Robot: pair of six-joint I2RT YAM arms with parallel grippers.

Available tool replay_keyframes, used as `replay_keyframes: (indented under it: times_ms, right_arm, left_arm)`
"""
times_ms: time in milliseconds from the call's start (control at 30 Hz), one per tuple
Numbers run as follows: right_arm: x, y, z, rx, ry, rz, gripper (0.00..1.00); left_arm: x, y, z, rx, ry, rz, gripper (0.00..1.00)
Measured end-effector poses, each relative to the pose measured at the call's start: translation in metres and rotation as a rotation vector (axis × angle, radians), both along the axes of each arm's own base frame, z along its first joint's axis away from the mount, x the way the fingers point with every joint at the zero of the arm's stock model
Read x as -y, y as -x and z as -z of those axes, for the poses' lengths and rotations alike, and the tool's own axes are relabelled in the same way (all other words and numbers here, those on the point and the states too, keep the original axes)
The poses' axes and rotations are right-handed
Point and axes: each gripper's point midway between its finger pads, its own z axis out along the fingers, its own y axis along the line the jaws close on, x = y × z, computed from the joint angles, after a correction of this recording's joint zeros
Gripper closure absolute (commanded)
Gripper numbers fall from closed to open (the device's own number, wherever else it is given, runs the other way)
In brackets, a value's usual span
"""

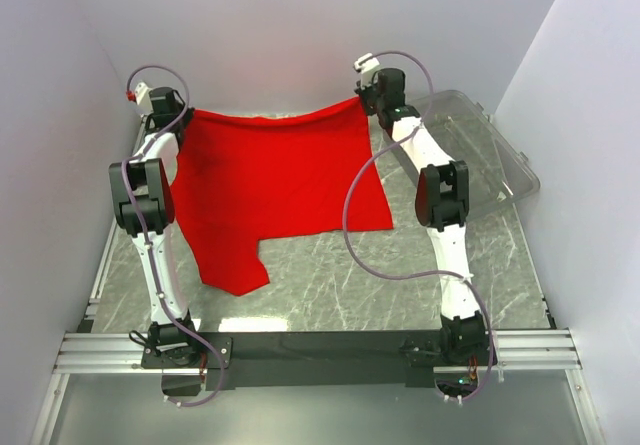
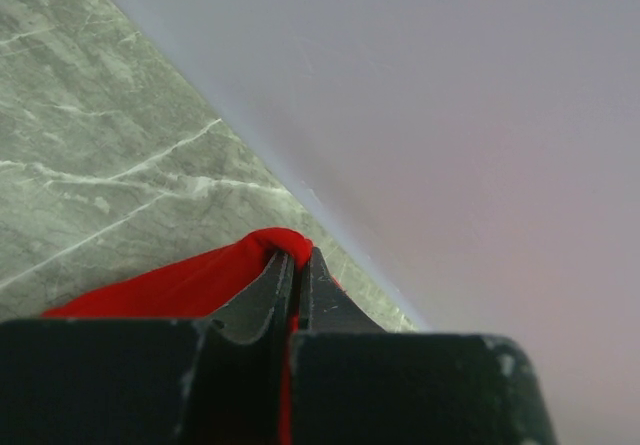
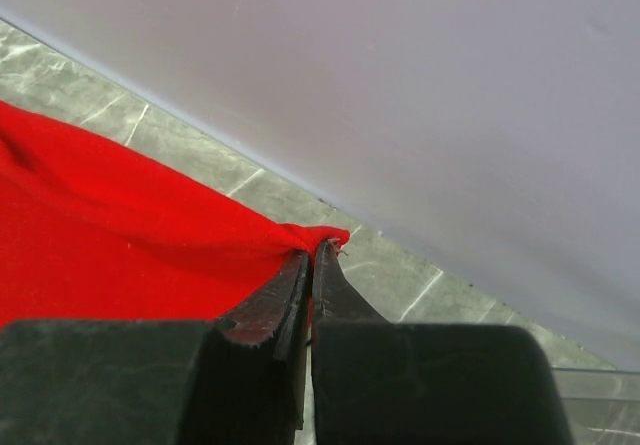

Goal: Fold and stack the t-shirts
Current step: Flatten the tshirt out

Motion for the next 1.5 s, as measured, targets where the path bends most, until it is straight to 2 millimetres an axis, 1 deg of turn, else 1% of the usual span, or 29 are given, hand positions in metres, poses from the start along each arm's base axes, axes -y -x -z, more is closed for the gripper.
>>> replay_keyframes:
  times_ms: [167, 300, 367, 433, 533, 600, 700, 800, 900, 1033, 1167, 1367, 1433, 1500]
  right_arm:
    - [-0.007, 0.001, 0.005, 0.007, 0.041, 0.03, 1.0]
    - [-0.009, 0.0, 0.007, 0.018, 0.065, 0.049, 1.0]
    - [-0.009, 0.0, 0.01, 0.023, 0.072, 0.051, 1.0]
    - [-0.007, 0.0, 0.018, 0.019, 0.079, 0.055, 1.0]
    - [0.001, 0.003, 0.035, -0.011, 0.098, 0.063, 1.0]
    - [0.006, 0.004, 0.041, -0.023, 0.107, 0.07, 1.0]
    - [0.012, 0.003, 0.042, -0.024, 0.114, 0.076, 1.0]
    - [0.013, 0.002, 0.041, -0.018, 0.115, 0.078, 1.0]
    - [0.013, 0.002, 0.041, -0.018, 0.117, 0.079, 1.0]
    - [0.015, 0.001, 0.041, -0.017, 0.122, 0.087, 1.0]
    - [0.017, 0.001, 0.04, -0.015, 0.125, 0.094, 1.0]
    - [0.02, 0.0, 0.038, -0.011, 0.132, 0.115, 1.0]
    - [0.022, -0.001, 0.036, -0.007, 0.136, 0.127, 1.0]
    - [0.025, -0.002, 0.033, 0.001, 0.139, 0.142, 1.0]
  left_arm:
    - [-0.001, 0.0, 0.0, 0.001, 0.009, -0.005, 0.99]
    - [-0.001, 0.0, -0.001, 0.004, 0.012, 0.006, 0.99]
    - [0.0, 0.0, 0.0, 0.007, 0.016, 0.018, 0.99]
    - [0.002, 0.001, 0.003, 0.008, 0.019, 0.026, 0.99]
    - [0.002, 0.006, 0.017, -0.014, 0.025, 0.032, 0.99]
    - [0.002, 0.013, 0.031, -0.039, 0.031, 0.033, 0.99]
    - [0.001, 0.022, 0.048, -0.078, 0.036, 0.046, 0.99]
    - [0.002, 0.025, 0.054, -0.092, 0.036, 0.073, 0.99]
    - [0.003, 0.026, 0.052, -0.091, 0.029, 0.099, 0.99]
    - [0.007, 0.034, 0.045, -0.09, 0.013, 0.121, 0.99]
    - [0.008, 0.04, 0.031, -0.073, -0.025, 0.142, 0.99]
    - [0.008, 0.043, 0.008, -0.044, -0.088, 0.169, 0.99]
    - [0.008, 0.046, 0.007, -0.047, -0.105, 0.176, 0.99]
    - [0.009, 0.052, 0.011, -0.062, -0.113, 0.181, 0.99]
